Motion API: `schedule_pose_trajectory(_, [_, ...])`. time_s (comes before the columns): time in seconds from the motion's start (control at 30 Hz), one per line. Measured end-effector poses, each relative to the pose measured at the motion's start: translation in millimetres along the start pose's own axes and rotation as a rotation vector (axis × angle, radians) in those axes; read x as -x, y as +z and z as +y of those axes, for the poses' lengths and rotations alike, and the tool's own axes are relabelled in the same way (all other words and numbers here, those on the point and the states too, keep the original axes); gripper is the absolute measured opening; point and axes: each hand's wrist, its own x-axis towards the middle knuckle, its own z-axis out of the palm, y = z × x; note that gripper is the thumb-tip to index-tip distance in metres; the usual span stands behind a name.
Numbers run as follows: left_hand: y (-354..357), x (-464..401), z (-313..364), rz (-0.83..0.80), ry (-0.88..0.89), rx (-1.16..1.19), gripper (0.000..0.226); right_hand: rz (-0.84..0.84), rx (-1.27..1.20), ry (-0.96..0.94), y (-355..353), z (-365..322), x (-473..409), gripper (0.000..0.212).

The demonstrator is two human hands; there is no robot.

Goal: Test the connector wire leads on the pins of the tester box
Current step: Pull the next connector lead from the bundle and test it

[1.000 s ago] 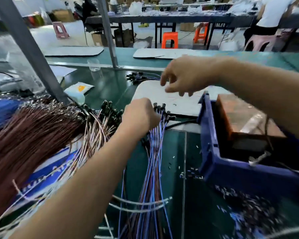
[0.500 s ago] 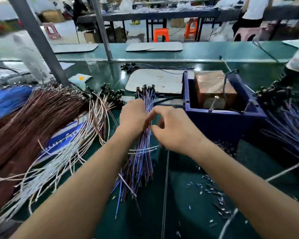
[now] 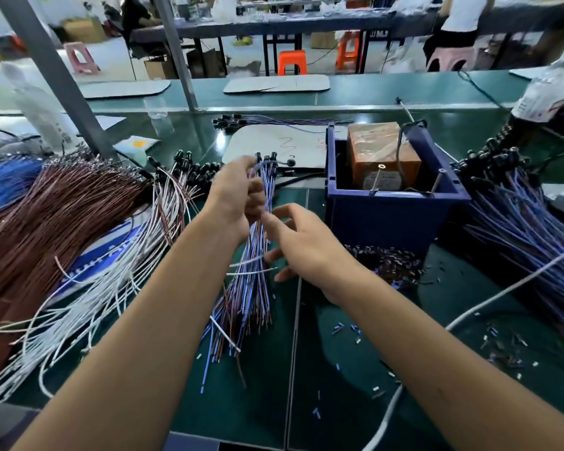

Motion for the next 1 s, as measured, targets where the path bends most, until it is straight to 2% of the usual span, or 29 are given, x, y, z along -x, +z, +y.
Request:
schedule_pose_trajectory(0.1, [16,13,14,-0.101,0.056,0.278,0.038,0.013,0.049,-0.123,0,-2,0,0.038])
schedule_pose_trajectory(0.23, [32,28,30,-0.219,0.166,0.633,0.038,-0.054,-0.166,-0.234,-15,-11,7,0.03])
schedule_pose_trajectory(0.3, [38,35,33,-0.297,0.17,0.713,0.04,-0.063,-0.178,-0.29,-28,-13,12,0.031])
schedule_pose_trajectory(0.4, [42,41,42,-0.366,0.178,0.732,0.043,-0.037,-0.119,-0.36,-46,-8,24,0.03])
schedule_pose_trajectory(0.57, [46,43,51,-0.418,0.2,0.612,0.04,-0.107,-0.061,-0.346,-97,24,52,0.026])
schedule_pose_trajectory(0.67, [45,43,45,-0.399,0.224,0.644,0.046,-0.034,-0.022,-0.304,-131,42,60,0.016])
schedule_pose_trajectory(0.73, [43,44,39,-0.336,0.274,0.627,0.051,0.081,0.013,-0.3,-152,53,60,0.013])
schedule_pose_trajectory(0.8, [45,48,23,-0.259,0.366,0.462,0.059,0.219,0.03,-0.331,-166,65,61,0.015])
schedule_pose_trajectory(0.83, [48,51,11,-0.229,0.427,0.307,0.061,0.275,0.011,-0.351,-170,71,61,0.016])
schedule_pose_trajectory(0.9, [60,60,-23,-0.214,0.589,-0.1,0.061,0.332,-0.028,-0.378,-170,80,62,0.016])
schedule_pose_trajectory(1.0, [74,64,-75,-0.32,0.922,-0.759,0.048,0.313,0.05,-0.412,-162,89,62,0.015])
